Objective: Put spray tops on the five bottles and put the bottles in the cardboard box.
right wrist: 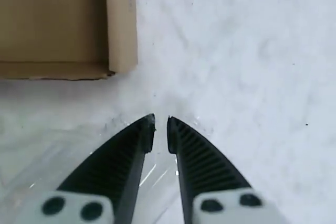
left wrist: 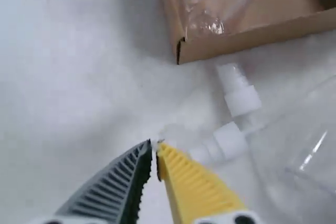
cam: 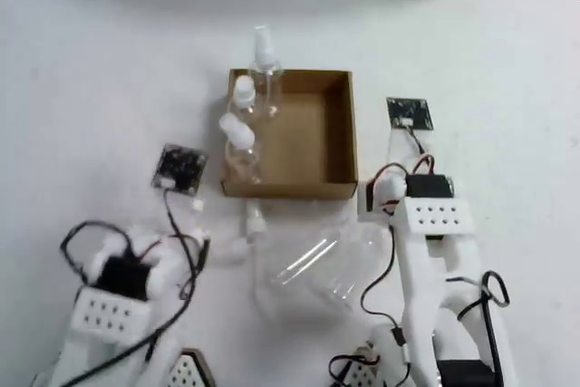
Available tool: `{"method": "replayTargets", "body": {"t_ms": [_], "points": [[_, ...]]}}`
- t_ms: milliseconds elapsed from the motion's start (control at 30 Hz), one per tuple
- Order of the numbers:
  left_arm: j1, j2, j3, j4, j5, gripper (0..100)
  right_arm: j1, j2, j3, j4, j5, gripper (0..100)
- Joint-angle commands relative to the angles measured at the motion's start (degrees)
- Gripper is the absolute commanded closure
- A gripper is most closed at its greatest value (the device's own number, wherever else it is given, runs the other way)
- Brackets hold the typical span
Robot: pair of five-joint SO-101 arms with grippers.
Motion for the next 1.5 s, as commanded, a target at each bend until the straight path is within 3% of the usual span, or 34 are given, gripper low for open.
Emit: {"method": "replayTargets", "body": {"t_ms": [0,133,333,500,667,867,1067,1333,1467], "points": [[5.5,13.2,-7.9,0.4,9.2,98,1.6,0.0,0.0,-2.3,-0.4,97.8],[8.9,18.8,-10.5,0.5,19.3,98,2.3,0.0,0.0,-3.0,-0.3,97.8],[19.2,19.6,-10.5,6.4,19.4,98,2.3,0.0,0.0,-3.0,-0.3,97.8],[26.5,19.6,-10.5,4.6,19.9,98,2.2,0.0,0.0,-3.0,-0.3,97.8],[27.2,19.6,-5.5,-7.7,26.7,98,2.3,0.0,0.0,-3.0,-0.2,97.8],[27.4,20.1,1.6,-20.2,27.3,98,2.2,0.0,0.0,-3.0,-0.2,97.8],[26.9,21.7,2.3,-21.9,27.5,98,2.2,0.0,0.1,-3.0,-0.2,97.9],[21.7,37.8,-3.7,-24.7,27.6,98,2.2,0.0,0.2,-2.9,-0.2,98.1],[21.1,39.3,-4.1,-23.8,27.6,98,2.1,0.0,0.8,-3.0,-0.2,98.0]]}}
